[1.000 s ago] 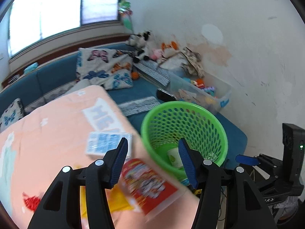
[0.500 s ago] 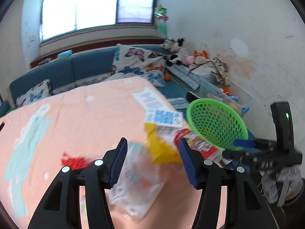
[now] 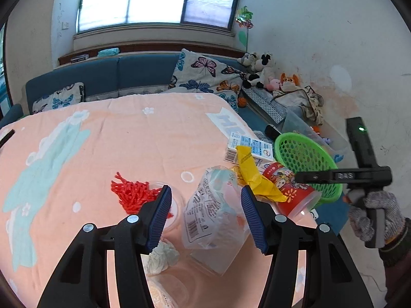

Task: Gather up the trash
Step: 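Grasp the red printed paper cup with the right gripper while the left grasps the yellow wrapper, then carry the red paper cup over the green basket and open the right gripper, then drop the yellow wrapper into the green basket with the left gripper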

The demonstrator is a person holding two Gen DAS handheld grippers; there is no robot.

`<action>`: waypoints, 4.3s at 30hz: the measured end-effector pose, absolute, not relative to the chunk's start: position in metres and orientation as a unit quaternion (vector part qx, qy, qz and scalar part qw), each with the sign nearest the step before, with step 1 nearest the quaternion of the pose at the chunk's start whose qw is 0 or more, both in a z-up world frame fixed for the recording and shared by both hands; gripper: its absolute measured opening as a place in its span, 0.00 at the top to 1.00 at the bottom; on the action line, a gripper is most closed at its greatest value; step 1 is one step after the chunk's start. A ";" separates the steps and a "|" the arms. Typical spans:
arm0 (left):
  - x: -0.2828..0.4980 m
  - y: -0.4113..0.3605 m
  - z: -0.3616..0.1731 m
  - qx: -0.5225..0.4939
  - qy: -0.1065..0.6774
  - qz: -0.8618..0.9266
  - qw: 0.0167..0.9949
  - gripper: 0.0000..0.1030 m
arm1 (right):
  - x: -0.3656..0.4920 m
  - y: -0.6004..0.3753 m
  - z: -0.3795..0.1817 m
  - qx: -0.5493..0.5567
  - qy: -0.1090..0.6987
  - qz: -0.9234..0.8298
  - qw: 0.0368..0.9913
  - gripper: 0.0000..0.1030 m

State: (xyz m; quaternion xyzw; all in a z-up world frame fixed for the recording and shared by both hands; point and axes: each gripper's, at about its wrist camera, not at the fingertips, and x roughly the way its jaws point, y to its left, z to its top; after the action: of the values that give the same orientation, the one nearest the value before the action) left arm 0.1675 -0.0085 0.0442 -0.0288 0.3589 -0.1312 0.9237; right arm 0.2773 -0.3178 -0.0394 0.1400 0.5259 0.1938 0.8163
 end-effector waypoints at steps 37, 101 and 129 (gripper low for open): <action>0.241 -0.100 0.016 0.025 0.412 -0.190 0.891 0.63 | 0.266 -0.371 -0.017 0.220 0.486 0.202 0.821 0.33; 0.278 -0.264 0.056 0.076 0.386 -0.286 0.874 1.00 | 0.234 -0.508 -0.040 0.201 0.429 0.022 0.881 0.23; 0.265 -0.250 0.032 0.073 0.399 -0.265 0.875 0.75 | 0.210 -0.489 -0.035 0.192 0.415 0.048 0.888 0.21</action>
State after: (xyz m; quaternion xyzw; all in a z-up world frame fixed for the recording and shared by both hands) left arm 0.2655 -0.2503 0.0318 0.0726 0.3987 -0.2648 0.8750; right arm 0.2099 -0.4895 -0.0353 0.1923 0.4151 0.0483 0.8879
